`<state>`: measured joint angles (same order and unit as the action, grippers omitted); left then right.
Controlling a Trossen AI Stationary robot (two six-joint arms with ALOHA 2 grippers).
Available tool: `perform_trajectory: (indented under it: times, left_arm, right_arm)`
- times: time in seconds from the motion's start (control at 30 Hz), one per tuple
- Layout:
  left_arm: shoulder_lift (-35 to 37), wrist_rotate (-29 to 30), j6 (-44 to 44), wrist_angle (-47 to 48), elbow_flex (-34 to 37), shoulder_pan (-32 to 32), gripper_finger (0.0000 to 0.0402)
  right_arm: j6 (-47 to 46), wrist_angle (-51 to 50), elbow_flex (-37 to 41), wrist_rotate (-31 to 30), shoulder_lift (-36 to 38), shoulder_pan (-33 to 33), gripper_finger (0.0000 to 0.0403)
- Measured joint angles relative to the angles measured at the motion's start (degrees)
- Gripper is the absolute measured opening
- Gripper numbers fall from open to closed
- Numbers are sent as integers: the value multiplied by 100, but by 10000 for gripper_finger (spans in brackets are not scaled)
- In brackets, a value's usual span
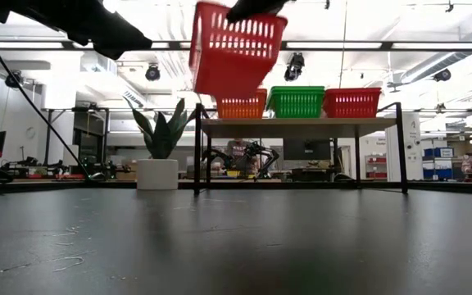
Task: Stack baskets on shelf by color
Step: Stack the red bin on top of the red bins on the shelf
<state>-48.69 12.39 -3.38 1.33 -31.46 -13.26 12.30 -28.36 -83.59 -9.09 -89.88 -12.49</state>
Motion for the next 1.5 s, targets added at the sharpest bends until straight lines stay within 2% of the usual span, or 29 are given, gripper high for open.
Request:
perform_trajectory:
  times: [0.2,0.5,0.63,0.83,0.93,1.27,1.5]
  left_arm:
    - [0,1,0,3,0,0,112]
    - [-4,-1,0,3,0,0,112]
    - [-4,0,0,3,0,0,112]
    - [-4,1,0,3,0,-2,112]
    - [-4,0,0,1,0,-2,112]
    - [-4,1,0,-2,0,-2,112]
    - [-4,1,0,-3,0,-2,112]
  right_arm:
    - [550,-378,13,-128,570,0,12]
    - [830,-1323,17,-1267,1375,88,9]
    - [1206,-1710,18,-1354,1792,206,9]
    - [1211,-2237,52,-1347,2490,651,9]
    - [1340,-2441,59,-1226,2821,935,9]
    - [1806,-2541,259,-131,3444,2180,9]
    - [2104,-2501,790,74,3609,2842,9]
